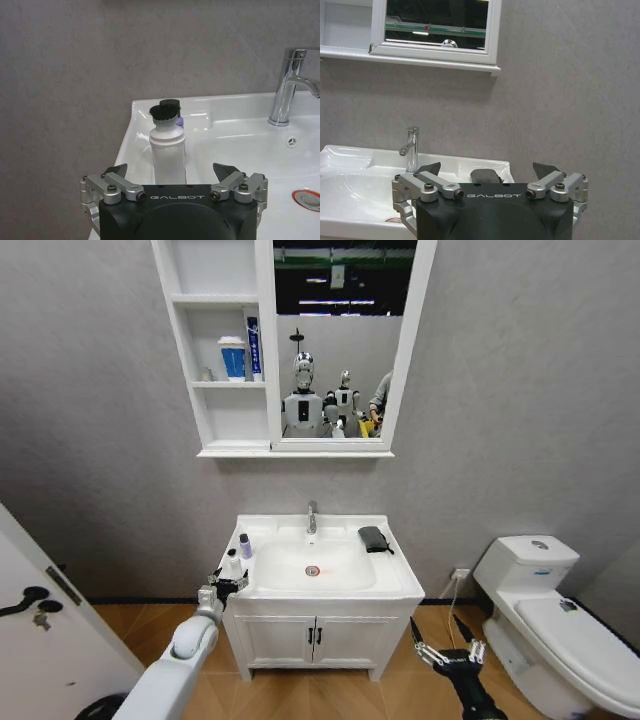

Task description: Move facial cleanser and shampoo from washbasin to cabinet, then wipe washbasin with towel.

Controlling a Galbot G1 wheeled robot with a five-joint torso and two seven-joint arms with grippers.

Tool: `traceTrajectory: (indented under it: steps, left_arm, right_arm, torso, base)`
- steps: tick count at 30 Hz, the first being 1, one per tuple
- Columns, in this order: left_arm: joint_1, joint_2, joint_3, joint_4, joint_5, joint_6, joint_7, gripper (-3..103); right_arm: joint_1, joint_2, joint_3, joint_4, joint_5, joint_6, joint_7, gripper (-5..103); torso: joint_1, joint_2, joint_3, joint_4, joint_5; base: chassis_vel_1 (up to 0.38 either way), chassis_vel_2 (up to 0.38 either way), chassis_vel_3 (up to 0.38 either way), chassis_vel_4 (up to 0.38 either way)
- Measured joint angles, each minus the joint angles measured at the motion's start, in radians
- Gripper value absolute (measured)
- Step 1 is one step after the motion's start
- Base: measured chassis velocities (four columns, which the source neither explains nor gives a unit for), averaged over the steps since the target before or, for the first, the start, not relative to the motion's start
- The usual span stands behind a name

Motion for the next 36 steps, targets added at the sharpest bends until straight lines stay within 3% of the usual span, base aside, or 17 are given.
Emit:
traceTrajectory:
  steps: [4, 6, 8, 9, 11, 20, 30, 32, 35, 36]
  left_arm:
    - [-0.033, -0.012, 0.013, 0.033, -0.002, 0.000, 0.001, 94]
    - [-0.034, -0.012, 0.017, 0.036, -0.002, 0.001, 0.005, 78]
    - [-0.027, -0.010, 0.016, 0.032, -0.002, 0.001, 0.009, 78]
    - [-0.014, -0.007, 0.010, 0.023, -0.002, 0.000, 0.016, 68]
    - [-0.007, -0.005, 0.007, 0.020, -0.001, -0.002, 0.021, 68]
    - [-0.006, -0.004, -0.009, 0.027, 0.001, -0.016, 0.052, 32]
    - [-0.012, 0.003, -0.019, 0.010, -0.009, -0.016, 0.044, 28]
    - [0.003, 0.047, -0.030, -0.084, -0.038, 0.001, 0.015, 28]
    - [0.005, 0.065, -0.032, -0.116, -0.047, 0.009, 0.010, 28]
    - [0.004, 0.116, -0.037, -0.199, -0.086, 0.037, -0.011, 28]
  right_arm:
    - [-0.004, -0.001, 0.001, 0.000, 0.005, 0.000, 0.000, 100]
    - [-0.004, -0.001, 0.002, 0.002, 0.009, 0.000, 0.000, 100]
    - [-0.004, -0.001, 0.002, 0.002, 0.009, 0.000, 0.000, 100]
    - [-0.004, -0.001, 0.002, 0.002, 0.009, 0.000, 0.001, 100]
    - [-0.003, -0.001, 0.001, 0.001, 0.009, 0.000, 0.002, 100]
    - [-0.010, 0.000, 0.000, 0.007, 0.008, 0.002, 0.012, 100]
    - [-0.006, 0.003, 0.002, 0.005, 0.008, 0.003, 0.015, 100]
    - [0.002, 0.005, -0.001, -0.003, 0.008, 0.003, 0.019, 100]
    - [0.005, 0.005, -0.003, -0.006, 0.008, 0.003, 0.022, 100]
    - [0.013, 0.006, -0.006, -0.015, 0.009, 0.003, 0.028, 100]
  torso:
    - [0.000, 0.000, 0.000, -0.0003, -0.0001]
    - [0.000, 0.000, 0.000, -0.0003, 0.0000]
    - [0.000, 0.000, 0.000, -0.0003, 0.0000]
    - [0.000, 0.000, 0.000, -0.0001, -0.0001]
    - [0.000, 0.000, 0.000, 0.0000, 0.0000]
    - [0.000, 0.000, 0.000, -0.0002, 0.0000]
    - [0.000, 0.000, 0.000, -0.0002, -0.0002]
    - [0.000, 0.000, 0.000, -0.0002, -0.0001]
    - [0.000, 0.000, 0.000, 0.0000, -0.0002]
    - [0.000, 0.000, 0.000, 0.0000, 0.0001]
  base:
    - [0.000, 0.000, 0.000, 0.000]
    - [0.000, 0.000, 0.000, 0.000]
    - [0.000, 0.000, 0.000, 0.000]
    - [0.000, 0.000, 0.000, 0.000]
    - [0.000, 0.000, 0.000, 0.000]
    - [0.000, 0.000, 0.000, 0.000]
    - [0.000, 0.000, 0.000, 0.000]
    - [0.000, 0.000, 0.000, 0.000]
    - [0.000, 0.000, 0.000, 0.000]
    - [0.000, 0.000, 0.000, 0.000]
